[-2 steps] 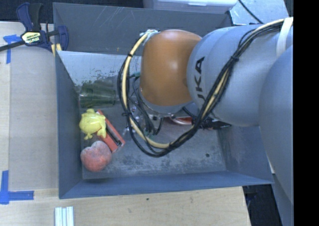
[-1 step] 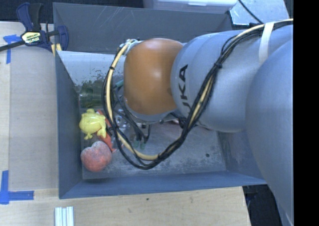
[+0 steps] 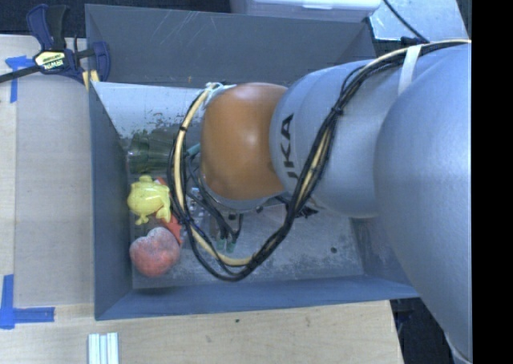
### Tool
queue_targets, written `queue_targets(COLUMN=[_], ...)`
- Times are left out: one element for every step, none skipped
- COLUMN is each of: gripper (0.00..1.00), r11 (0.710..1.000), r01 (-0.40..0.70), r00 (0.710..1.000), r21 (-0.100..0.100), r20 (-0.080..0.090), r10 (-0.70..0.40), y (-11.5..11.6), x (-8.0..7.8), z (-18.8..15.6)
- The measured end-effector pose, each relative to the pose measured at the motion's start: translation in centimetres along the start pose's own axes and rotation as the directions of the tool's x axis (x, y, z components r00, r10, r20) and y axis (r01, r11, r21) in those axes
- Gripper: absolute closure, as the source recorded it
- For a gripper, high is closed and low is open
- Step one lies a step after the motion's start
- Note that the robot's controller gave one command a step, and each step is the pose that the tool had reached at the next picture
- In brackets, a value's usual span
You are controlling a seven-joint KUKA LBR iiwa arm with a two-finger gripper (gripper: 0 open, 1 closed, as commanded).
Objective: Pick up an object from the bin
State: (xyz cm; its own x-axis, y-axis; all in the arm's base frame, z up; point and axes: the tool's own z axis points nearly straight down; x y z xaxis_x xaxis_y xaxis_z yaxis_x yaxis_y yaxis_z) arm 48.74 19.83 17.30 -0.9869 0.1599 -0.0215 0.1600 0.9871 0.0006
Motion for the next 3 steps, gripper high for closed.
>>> queue_targets(gripper=[1.00, 1.00, 1.00], r11=[0.925, 0.937, 0.985], r01=[-0.380, -0.349, -0.172], r00=[0.925, 0.937, 0.985], r21=[-0.004, 0.008, 0.001], r20=[0.003, -0.005, 0.000], r10=[0.380, 0.349, 0.172], y=[2.2, 1.8, -0.7], x=[-3.8, -3.0, -2.1], z=[1.7, -0.9, 2.1])
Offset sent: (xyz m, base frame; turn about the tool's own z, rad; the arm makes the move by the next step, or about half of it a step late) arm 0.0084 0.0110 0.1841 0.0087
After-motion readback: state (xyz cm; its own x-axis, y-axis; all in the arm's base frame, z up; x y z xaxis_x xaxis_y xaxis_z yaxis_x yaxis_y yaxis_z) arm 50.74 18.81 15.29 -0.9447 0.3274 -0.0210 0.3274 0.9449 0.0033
